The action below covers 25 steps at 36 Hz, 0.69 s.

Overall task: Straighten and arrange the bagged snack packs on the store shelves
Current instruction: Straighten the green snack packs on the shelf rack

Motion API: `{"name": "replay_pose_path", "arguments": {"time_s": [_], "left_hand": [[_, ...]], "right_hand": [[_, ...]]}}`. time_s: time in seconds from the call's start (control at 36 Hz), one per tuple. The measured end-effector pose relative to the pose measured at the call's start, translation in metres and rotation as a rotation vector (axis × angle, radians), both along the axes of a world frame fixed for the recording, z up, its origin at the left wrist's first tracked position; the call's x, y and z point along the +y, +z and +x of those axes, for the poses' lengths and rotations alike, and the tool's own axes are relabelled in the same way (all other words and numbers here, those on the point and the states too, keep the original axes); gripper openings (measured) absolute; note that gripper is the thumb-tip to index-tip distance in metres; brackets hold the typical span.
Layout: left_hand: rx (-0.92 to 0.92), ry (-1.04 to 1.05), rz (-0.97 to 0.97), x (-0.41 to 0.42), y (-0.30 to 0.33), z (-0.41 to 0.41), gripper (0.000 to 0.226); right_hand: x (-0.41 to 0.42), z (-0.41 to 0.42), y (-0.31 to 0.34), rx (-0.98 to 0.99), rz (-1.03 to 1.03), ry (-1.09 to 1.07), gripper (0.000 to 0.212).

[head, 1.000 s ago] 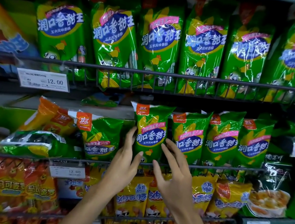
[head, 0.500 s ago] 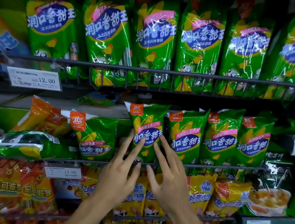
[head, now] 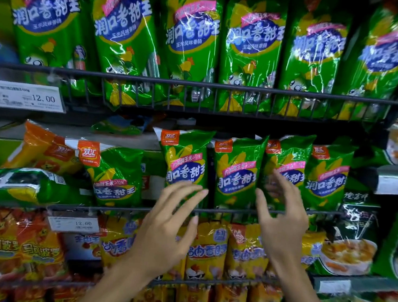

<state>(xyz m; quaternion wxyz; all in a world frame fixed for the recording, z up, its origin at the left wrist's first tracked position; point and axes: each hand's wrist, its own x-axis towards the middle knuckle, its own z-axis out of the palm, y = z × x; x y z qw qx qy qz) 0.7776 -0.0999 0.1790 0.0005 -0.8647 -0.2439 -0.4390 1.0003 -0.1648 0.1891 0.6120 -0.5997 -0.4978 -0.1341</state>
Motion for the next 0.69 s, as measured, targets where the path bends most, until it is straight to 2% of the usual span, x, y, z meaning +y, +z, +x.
{"name": "replay_pose_path", "arguments": {"time_s": [0.08, 0.19, 0.28, 0.47, 0.69], "left_hand": [[0.096, 0.049, -0.038, 0.0, 0.008, 0.022, 0.055], [0.225, 0.177, -0.072, -0.002, 0.009, 0.042, 0.067], [0.261, 0.161, -0.183, -0.007, 0.005, 0.048, 0.07], [0.122, -0.027, -0.319, 0.0, 0.0, 0.048, 0.07], [0.061, -0.034, -0.315, 0.005, -0.004, 0.048, 0.075]], "right_hand": [[-0.003, 0.014, -0.001, -0.061, -0.128, 0.043, 0.048], [-0.002, 0.02, 0.001, -0.153, -0.29, -0.054, 0.058], [0.003, 0.023, 0.004, -0.202, -0.391, -0.111, 0.057], [0.01, 0.029, 0.005, -0.08, -0.227, 0.014, 0.03], [0.018, 0.028, 0.003, -0.016, -0.118, 0.063, 0.021]]}}
